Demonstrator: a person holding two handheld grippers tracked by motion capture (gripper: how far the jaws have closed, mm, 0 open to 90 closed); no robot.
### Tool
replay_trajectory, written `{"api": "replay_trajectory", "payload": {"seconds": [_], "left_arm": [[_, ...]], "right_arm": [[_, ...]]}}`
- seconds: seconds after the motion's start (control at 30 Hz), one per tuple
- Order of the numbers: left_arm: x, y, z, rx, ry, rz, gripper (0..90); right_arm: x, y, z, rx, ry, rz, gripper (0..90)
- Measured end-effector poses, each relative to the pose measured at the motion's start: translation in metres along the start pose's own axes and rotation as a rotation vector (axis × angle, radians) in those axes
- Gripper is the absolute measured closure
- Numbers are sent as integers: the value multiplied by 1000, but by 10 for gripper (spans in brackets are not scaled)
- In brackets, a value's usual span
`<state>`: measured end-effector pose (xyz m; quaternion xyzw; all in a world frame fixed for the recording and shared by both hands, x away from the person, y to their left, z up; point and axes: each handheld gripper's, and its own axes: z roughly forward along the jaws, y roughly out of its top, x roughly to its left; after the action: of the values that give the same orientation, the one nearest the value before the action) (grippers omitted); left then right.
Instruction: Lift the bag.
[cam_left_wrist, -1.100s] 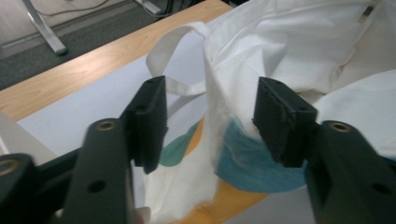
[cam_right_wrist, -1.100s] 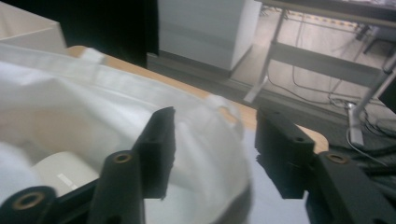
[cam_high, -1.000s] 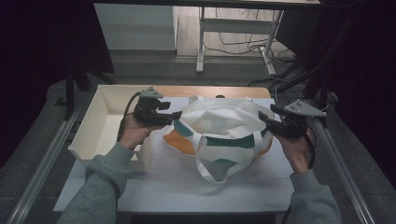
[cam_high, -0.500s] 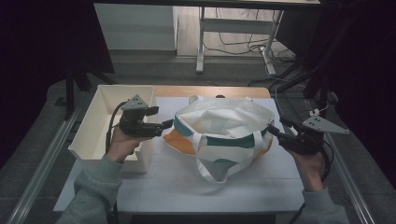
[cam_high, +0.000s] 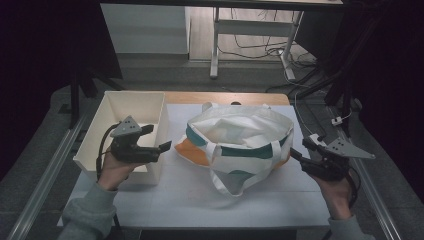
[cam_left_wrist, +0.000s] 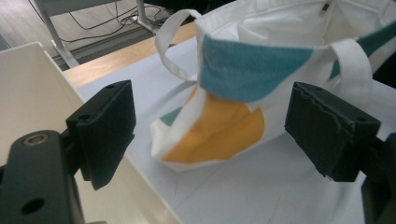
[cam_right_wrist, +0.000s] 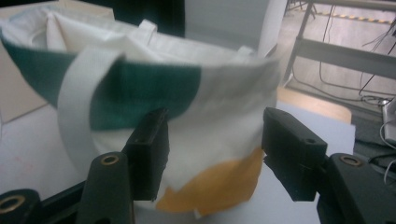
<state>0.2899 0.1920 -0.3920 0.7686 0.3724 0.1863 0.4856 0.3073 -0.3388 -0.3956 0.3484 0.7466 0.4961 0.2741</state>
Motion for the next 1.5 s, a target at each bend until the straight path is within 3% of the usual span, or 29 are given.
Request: {"api": "replay_trajectory", "payload": {"seconds": [0.37, 0.57, 0.8, 1.0, 1.5], "left_arm": [[0, -35, -16, 34, 7, -34, 142], [1, -52, -12, 71, 1, -51, 141], [0, -71, -2, 116, 11, -71, 140], [-1, -77, 3, 137, 2, -81, 142], [-2, -80, 8, 151, 0, -87, 143]], "right_arm": [[5, -33, 6, 76, -1, 1, 415], [6, -48, 8, 114, -2, 3, 415], [14, -64, 21, 183, 14, -51, 415], [15, -71, 26, 204, 26, -55, 415], [16, -71, 27, 196, 29, -64, 413]]}}
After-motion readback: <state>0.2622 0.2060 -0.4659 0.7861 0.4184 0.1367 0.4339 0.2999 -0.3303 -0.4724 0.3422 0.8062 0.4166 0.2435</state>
